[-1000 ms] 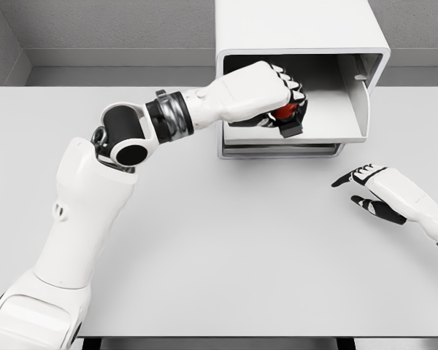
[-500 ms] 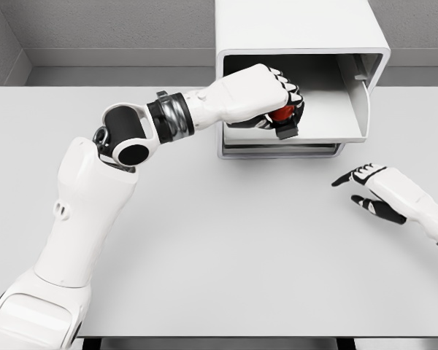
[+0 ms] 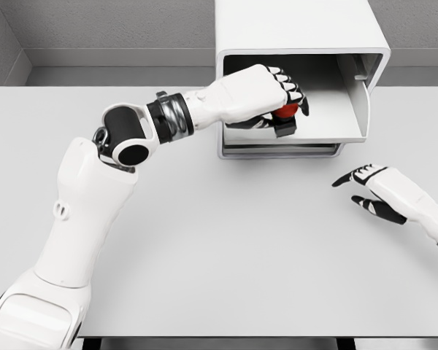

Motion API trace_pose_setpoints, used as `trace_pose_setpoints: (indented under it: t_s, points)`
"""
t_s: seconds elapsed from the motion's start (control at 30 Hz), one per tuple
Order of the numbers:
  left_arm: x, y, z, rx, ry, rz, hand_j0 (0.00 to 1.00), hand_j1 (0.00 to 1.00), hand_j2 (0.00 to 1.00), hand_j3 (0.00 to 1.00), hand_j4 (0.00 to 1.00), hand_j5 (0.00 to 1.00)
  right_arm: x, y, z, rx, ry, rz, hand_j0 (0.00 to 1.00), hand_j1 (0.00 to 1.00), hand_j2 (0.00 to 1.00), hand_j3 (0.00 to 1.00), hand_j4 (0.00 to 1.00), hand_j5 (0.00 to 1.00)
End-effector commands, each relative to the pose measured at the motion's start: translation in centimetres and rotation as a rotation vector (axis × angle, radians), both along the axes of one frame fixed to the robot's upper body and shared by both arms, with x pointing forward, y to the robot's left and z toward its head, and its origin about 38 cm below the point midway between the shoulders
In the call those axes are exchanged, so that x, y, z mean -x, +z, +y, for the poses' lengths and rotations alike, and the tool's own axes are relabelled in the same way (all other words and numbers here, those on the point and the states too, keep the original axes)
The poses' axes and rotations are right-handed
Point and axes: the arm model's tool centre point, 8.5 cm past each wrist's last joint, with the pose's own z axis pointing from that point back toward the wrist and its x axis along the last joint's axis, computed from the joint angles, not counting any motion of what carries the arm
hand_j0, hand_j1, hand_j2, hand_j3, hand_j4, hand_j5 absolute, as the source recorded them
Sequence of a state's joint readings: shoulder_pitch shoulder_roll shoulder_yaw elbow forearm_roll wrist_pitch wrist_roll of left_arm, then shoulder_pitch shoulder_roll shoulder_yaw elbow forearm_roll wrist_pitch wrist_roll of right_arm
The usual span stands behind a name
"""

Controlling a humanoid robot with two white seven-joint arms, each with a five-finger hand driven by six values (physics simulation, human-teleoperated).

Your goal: Slide open multi-storey tabletop storage cabinets and put open load switch and slide close multi-storey tabletop storage cabinets

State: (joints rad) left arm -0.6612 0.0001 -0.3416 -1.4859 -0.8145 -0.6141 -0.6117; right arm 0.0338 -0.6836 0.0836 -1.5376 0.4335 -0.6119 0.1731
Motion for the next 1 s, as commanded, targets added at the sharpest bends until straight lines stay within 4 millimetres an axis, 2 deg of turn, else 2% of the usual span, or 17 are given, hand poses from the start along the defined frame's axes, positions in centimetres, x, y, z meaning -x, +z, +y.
trace_pose_setpoints:
  t_s: [0.0, 0.53, 0.83, 0.97]
  points:
    - [-0.02, 0.14, 0.03, 0.007, 0.0, 0.002, 0.68, 0.68, 0.68, 0.68, 0.68, 0.68, -0.02, 0.12, -0.07, -0.006, -0.002, -0.002, 0.62, 0.62, 0.62, 0.62, 0.62, 0.62]
    - [-0.01, 0.07, 0.03, 0.007, 0.0, 0.003, 0.69, 0.69, 0.69, 0.69, 0.69, 0.69, -0.02, 0.07, -0.1, -0.005, -0.003, 0.001, 0.62, 0.62, 0.62, 0.62, 0.62, 0.62]
    - [-0.03, 0.03, 0.04, 0.007, 0.001, 0.005, 0.72, 0.72, 0.72, 0.72, 0.72, 0.72, -0.02, 0.05, -0.06, -0.006, -0.003, 0.001, 0.62, 0.62, 0.62, 0.62, 0.62, 0.62]
    - [-0.12, 0.17, 0.25, 0.012, 0.006, 0.003, 0.78, 0.78, 0.78, 0.78, 0.78, 0.78, -0.02, 0.05, -0.06, -0.006, -0.003, 0.001, 0.62, 0.62, 0.62, 0.62, 0.62, 0.62]
